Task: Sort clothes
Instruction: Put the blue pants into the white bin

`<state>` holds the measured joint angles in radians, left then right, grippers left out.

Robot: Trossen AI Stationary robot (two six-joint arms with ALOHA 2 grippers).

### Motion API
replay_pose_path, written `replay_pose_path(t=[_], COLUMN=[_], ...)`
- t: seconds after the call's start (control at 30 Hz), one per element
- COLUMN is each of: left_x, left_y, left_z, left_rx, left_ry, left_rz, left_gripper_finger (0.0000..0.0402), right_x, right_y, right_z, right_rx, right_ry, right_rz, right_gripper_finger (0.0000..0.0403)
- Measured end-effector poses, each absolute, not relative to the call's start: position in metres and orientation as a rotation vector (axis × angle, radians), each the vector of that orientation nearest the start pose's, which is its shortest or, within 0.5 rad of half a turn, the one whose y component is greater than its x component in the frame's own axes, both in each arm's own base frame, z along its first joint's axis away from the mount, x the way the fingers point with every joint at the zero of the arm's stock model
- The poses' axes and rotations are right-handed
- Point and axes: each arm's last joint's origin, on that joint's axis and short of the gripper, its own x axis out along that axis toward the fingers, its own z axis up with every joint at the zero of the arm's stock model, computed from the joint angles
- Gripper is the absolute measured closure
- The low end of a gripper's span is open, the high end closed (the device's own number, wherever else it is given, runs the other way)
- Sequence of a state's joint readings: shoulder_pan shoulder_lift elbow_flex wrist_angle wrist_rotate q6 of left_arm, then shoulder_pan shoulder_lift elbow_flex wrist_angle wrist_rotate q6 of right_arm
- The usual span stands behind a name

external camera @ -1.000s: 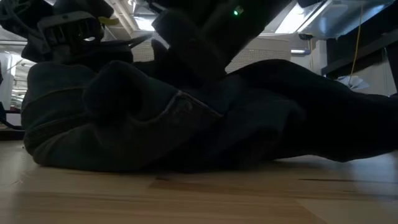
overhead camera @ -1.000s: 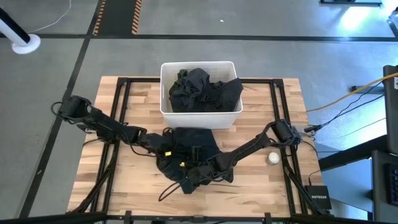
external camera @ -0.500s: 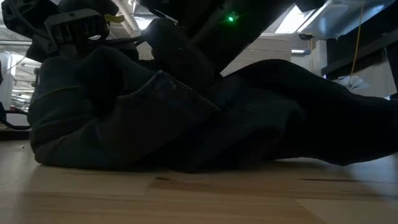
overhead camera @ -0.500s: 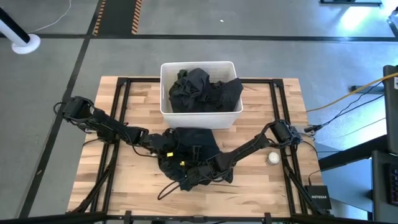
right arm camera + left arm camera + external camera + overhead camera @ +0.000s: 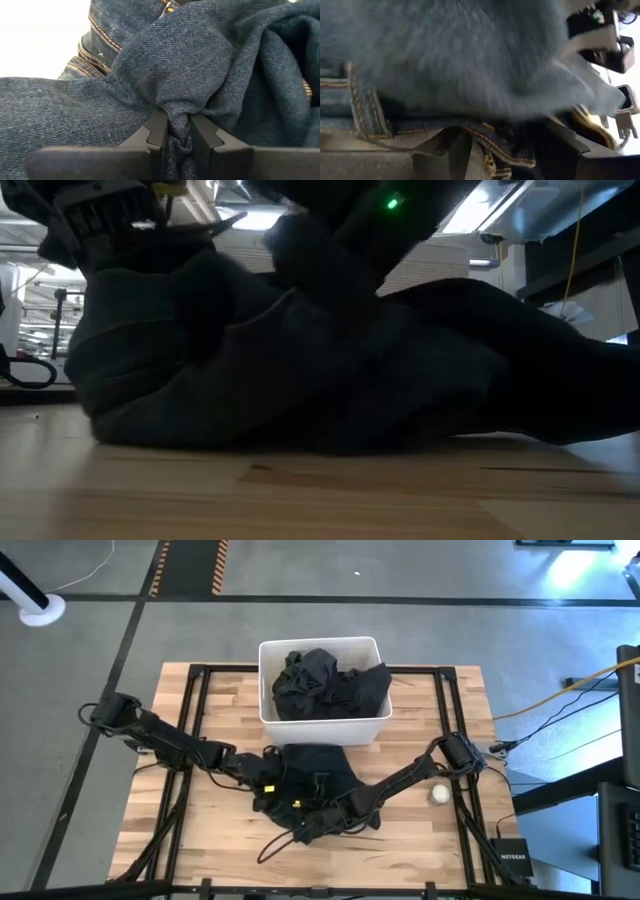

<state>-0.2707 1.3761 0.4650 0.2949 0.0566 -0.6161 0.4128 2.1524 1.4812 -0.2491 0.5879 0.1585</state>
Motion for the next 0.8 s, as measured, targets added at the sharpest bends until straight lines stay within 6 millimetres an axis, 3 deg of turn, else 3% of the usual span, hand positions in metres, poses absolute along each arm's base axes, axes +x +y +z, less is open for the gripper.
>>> replay_pose_path(t=[0.33,0.63,0.8], left_x=[0.202,0.173,0.158], left_y=[-0.054,-0.045,-0.038], left_z=[0.191,0.234,0.252], left_rx=[-0.469,-0.404,-0.342], left_ry=[0.653,0.397,0.256], left_rz=[-0.099,-0.117,-0.063], left_gripper_finger=[0.0219,0.0219,0.0219], right_x=[0.393,0.379,0.368], right_y=[0.181,0.184,0.182], right_z=[0.186,0.222,0.253], right_rx=[-0.293,-0.261,-0.241], right_ry=[0.753,0.671,0.586], right_rz=[-0.297,-0.319,-0.357], right_gripper_finger=[0.035,0.035,0.035])
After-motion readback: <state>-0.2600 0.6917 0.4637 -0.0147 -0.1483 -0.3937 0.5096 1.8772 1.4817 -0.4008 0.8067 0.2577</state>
